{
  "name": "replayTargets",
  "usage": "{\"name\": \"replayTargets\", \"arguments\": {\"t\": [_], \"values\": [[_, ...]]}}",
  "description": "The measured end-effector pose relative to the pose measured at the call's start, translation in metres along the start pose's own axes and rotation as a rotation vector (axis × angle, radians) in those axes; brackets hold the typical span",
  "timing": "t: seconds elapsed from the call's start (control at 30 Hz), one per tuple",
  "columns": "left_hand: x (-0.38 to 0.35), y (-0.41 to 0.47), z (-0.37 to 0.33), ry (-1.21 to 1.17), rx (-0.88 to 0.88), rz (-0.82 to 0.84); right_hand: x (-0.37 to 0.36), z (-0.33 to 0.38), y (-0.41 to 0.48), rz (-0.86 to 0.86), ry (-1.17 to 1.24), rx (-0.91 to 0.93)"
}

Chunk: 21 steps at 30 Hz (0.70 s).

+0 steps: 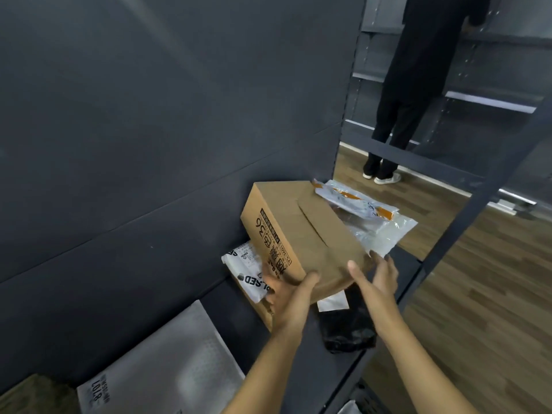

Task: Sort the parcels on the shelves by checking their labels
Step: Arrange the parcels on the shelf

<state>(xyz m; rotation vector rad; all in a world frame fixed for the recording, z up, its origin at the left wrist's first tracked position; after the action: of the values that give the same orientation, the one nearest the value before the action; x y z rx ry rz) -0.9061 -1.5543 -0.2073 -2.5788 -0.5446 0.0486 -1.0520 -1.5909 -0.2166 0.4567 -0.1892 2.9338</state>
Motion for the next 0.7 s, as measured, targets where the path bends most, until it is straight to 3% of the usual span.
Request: {"name": "replayTargets", "arguments": {"t": [0.1, 0.2, 0.33, 0.47, 0.63, 0.7], "values": [[0.032, -0.016, -0.001, -0.004, -0.211, 0.067, 0.002, 0.020, 0.001, 0.085, 0.041, 0.028], [0.059, -0.032, -0.008, 0.021, -0.300, 0.105, -0.014, 0.040, -0.016, 0.224, 0.133, 0.087], [0.095, -0.058, -0.018, 0.014, -0.395, 0.136, -0.030, 0.053, -0.048, 0.245, 0.278, 0.065], [0.134, -0.082, -0.036, -0.240, -0.430, 0.151, -0.037, 0.062, -0.079, 0.326, 0.498, -0.050], [0.163, -0.114, -0.053, -0.269, -0.592, 0.167, -0.055, 0.080, -0.119, 0.530, 0.468, 0.080], [0.170, -0.127, -0.056, -0.252, -0.666, 0.182, -0.058, 0.093, -0.133, 0.598, 0.576, 0.124]]}}
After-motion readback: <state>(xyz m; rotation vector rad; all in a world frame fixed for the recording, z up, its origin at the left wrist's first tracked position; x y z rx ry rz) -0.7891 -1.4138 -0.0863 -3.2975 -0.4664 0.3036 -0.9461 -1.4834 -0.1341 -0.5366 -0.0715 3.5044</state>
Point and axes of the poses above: each hand's wrist, its own y-axis towards the middle knuckle, its own x-axis out of the back of the hand, z = x × y, the point moved 2 cm from there along y, towards the middle knuckle, and after that the axes turned 1 degree about -y, right-handed, at the moved point
